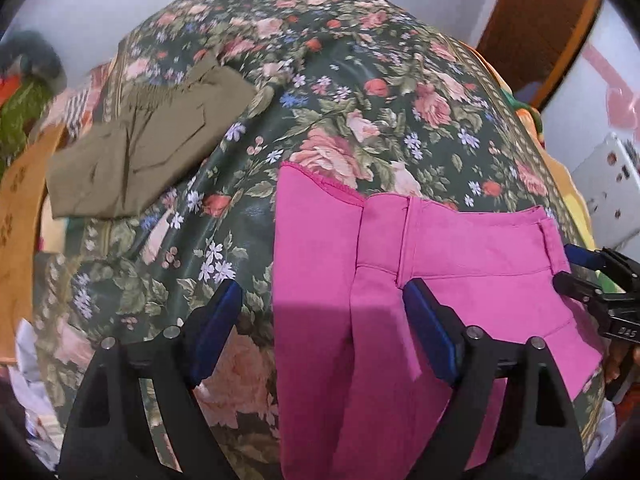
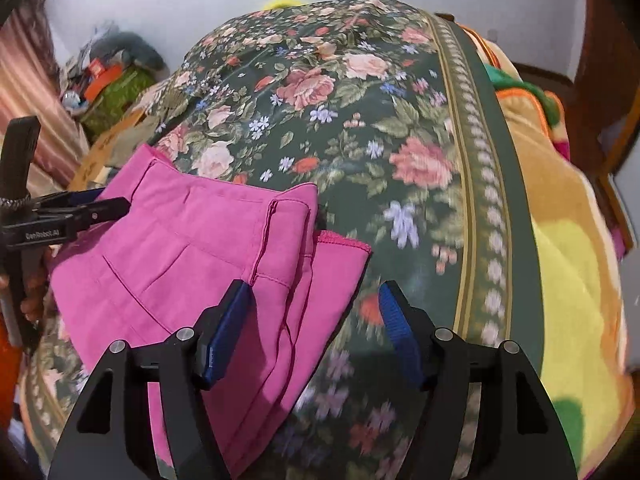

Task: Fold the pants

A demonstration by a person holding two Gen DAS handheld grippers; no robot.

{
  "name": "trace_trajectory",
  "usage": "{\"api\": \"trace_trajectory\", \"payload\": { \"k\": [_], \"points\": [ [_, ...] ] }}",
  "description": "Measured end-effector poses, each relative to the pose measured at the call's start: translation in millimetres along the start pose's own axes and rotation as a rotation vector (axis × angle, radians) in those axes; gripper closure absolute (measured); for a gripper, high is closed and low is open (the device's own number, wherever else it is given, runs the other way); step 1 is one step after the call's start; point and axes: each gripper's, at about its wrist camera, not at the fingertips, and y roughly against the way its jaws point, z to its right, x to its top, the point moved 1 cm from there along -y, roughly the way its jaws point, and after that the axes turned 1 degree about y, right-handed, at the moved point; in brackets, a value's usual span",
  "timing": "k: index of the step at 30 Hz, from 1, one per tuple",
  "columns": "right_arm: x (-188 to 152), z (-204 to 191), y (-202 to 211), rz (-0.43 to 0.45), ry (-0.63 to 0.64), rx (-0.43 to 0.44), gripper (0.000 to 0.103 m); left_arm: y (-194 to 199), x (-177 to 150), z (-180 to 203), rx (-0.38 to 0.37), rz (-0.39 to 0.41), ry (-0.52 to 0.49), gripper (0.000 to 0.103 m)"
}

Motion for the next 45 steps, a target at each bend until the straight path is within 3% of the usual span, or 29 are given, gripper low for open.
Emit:
{"api": "trace_trajectory", "payload": {
  "k": [5, 9, 14, 18, 22, 23, 25, 26, 29, 32, 40, 45],
  "points": [
    [13, 4, -2, -0.013, -0.004, -0.009, 0.04, 10, -1, -7, -0.051, -0.023, 0.01, 0.018],
    [1, -3, 5, -0.03, -0.018, 0.036, 0.04, 18, -9, -17, -0.084, -0.042, 0.036, 0.02],
    [-15, -9, 8, -0.011, -0.04, 0.047, 0.04, 17, -22, -23, -0.14, -0.041, 0.1, 0.035],
    [-10, -11, 2, -0.008, -0.04, 0.037, 0.041, 18, -20, -15, -0.147, -0.026, 0.078, 0.052],
    [-2, -14, -6, -0.008, -0.014, 0.045, 0.06, 17, -14, -8, -0.131, -0.019, 0.041, 0.062],
    [0, -14, -7, -0.004, -0.016, 0.054, 0.068, 17, -14, -8, -0.129, -0.017, 0.041, 0.066],
    [2, -16, -8, 0.0, -0.017, 0.053, 0.074, 18, -15, -10, -0.095, -0.014, 0.041, 0.078],
    [3, -17, -8, 0.003, -0.013, 0.051, 0.08, 18, -15, -11, -0.094, -0.015, 0.04, 0.079],
    [6, -20, -5, 0.02, -0.003, 0.036, 0.09, 19, -15, -11, -0.087, -0.011, 0.03, 0.084],
    [9, -23, 0, 0.04, -0.003, 0.029, 0.092, 26, -16, -6, -0.057, 0.002, 0.009, 0.095],
    [15, -32, 18, 0.083, 0.013, 0.033, 0.093, 59, -22, 2, -0.066, 0.058, -0.01, 0.097],
    [35, -49, 35, 0.127, 0.059, 0.04, 0.093, 86, -9, -3, -0.049, 0.127, -0.011, 0.097]
  ]
}}
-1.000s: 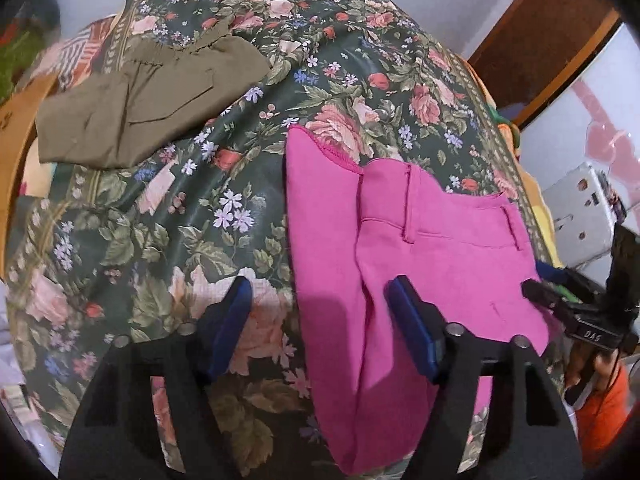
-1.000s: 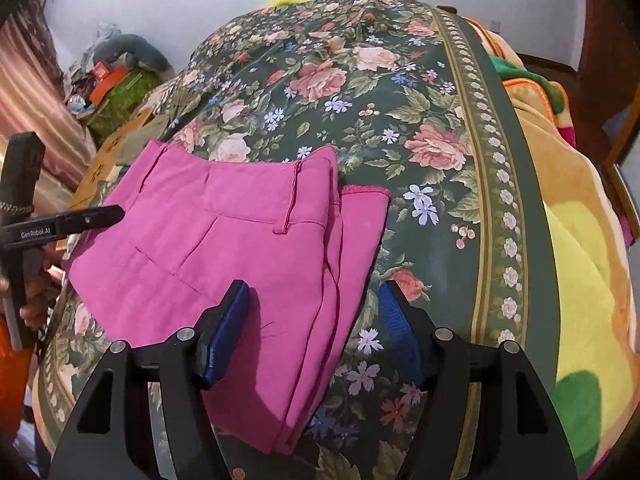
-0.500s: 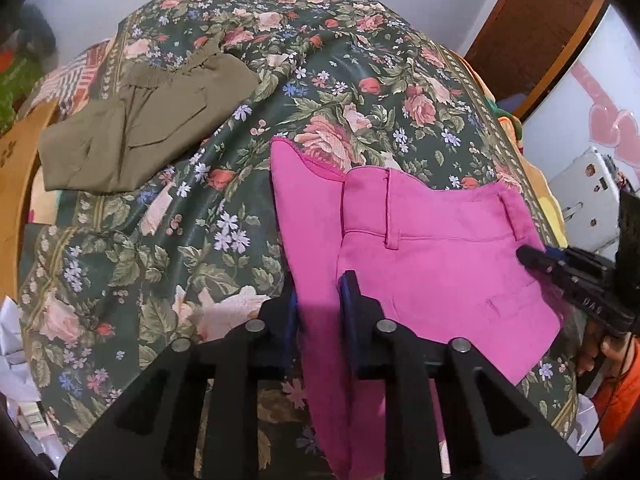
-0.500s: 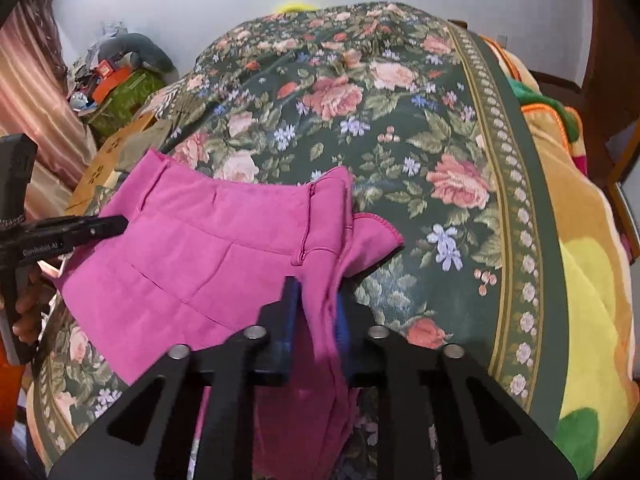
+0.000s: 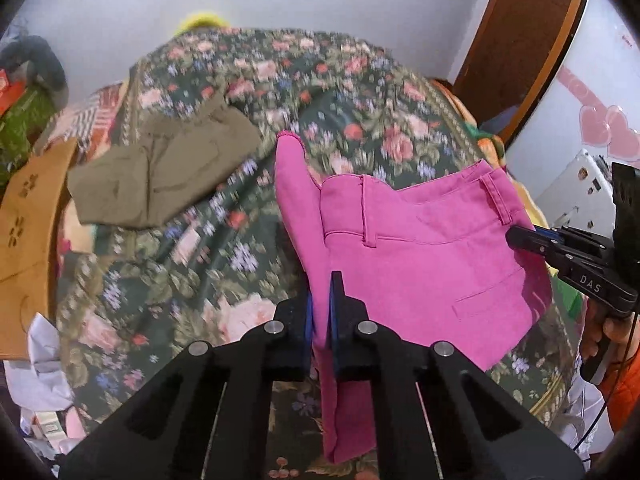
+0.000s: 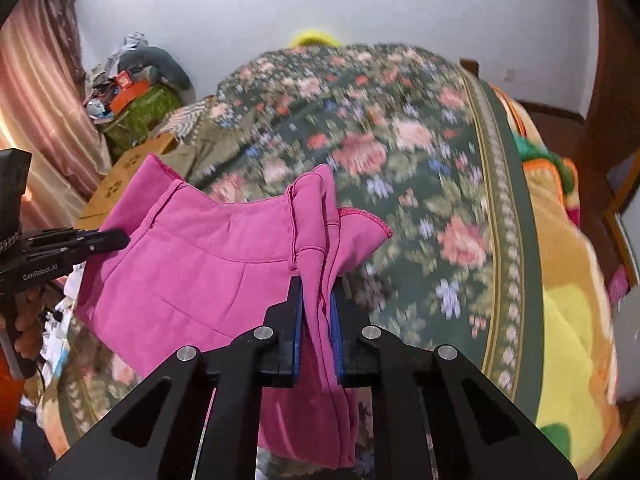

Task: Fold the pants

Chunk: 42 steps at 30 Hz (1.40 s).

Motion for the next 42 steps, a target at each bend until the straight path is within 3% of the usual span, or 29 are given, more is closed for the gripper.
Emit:
{"api": "trace_trajectory", "payload": {
  "k": [9, 19, 28, 33, 42],
  "points": [
    [69, -32, -3, 0.08, 0.06, 0.027, 0.093, 31, 40, -41, 0.051, 0.126, 0.033, 0.097],
    [131, -85, -84, 0.062, 0.138, 0.069, 0.093, 8, 72, -132, 0.124, 0.156, 0.149, 0.097],
    [176, -130, -180, 0.029, 0.198, 0.084, 0.093, -46, 103, -233, 0.188, 0.144, 0.273, 0.097],
    [191, -142, -230, 0.004, 0.22, 0.082, 0.093, -89, 115, -267, 0.265, 0.119, 0.262, 0.097],
    [186, -135, -287, -0.098, 0.196, 0.08, 0.092, -167, 95, -308, 0.312, -0.013, 0.305, 0.094]
  ]
}}
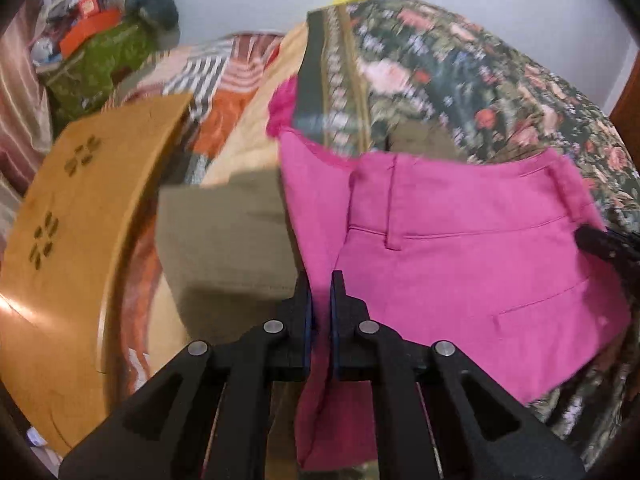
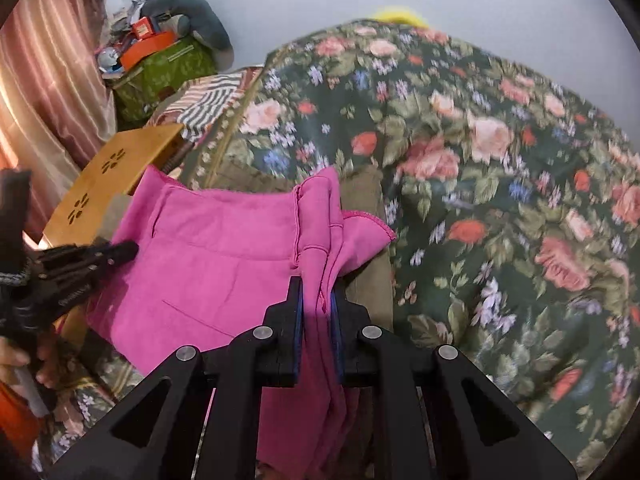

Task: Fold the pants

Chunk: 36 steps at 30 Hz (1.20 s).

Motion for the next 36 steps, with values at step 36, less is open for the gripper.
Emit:
{"api": "trace_trajectory", "payload": {
  "k": [36],
  "points": [
    [-79, -66, 340, 0.479, 0.061, -0.007, 0.062, 392, -108, 76, -0.051, 0.495, -0.173, 0.062]
  ]
}}
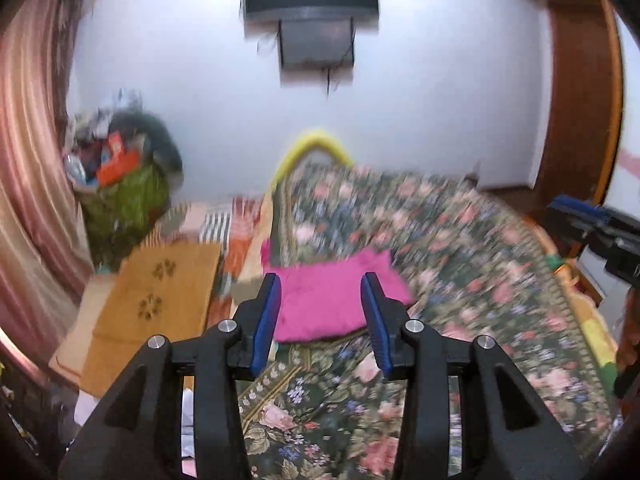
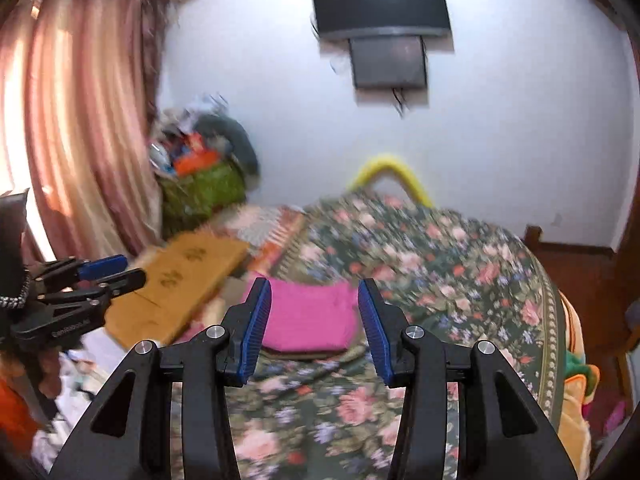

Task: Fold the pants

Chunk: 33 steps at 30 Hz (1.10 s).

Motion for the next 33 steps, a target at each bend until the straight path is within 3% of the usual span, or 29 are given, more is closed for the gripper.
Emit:
{"api": "trace_trajectory", "payload": {
  "k": [4, 6, 9, 13, 14, 15, 16, 19, 22, 33],
  "points": [
    [-1, -27, 60, 0.104, 0.028, 0.035, 0.061, 70, -2, 3, -0.074, 0.109, 0.044, 0.056],
    [-6, -41, 81, 0.146, 0.054, 0.029, 0.061, 94, -6, 5, -0.077, 0.143, 0.054, 0.056],
    [-13, -57, 106, 0.192, 0.077, 0.046, 0.051, 130, -15, 6, -0.066, 0.208, 0.063, 0.054],
    [-22, -74, 129, 0.244, 0.086, 0.051, 0.049, 164, -25, 3, -0.066, 0.275, 0.086, 0.036],
    [-24, -76, 131, 0.251, 0.084, 0.052, 0.041, 171, -27, 3, -0.071, 0.286, 0.088, 0.033],
    [-25, -78, 134, 0.26, 0.079, 0.051, 0.034, 175, -29, 4, -0.072, 0.291, 0.087, 0.032],
    [-26, -80, 136, 0.272, 0.072, 0.041, 0.021, 181, -30, 5, -0.071, 0.301, 0.084, 0.03],
    [-27, -85, 141, 0.301, 0.078, 0.012, 0.015, 190, -34, 8, -0.07, 0.319, 0.075, 0.014],
    [-28, -89, 144, 0.306, 0.072, -0.003, 0.0, 197, -37, 8, -0.061, 0.336, 0.081, 0.004],
    [-38, -94, 158, 0.31, 0.066, -0.045, 0.0, 206, -48, 9, -0.037, 0.355, 0.078, 0.001]
  ]
}}
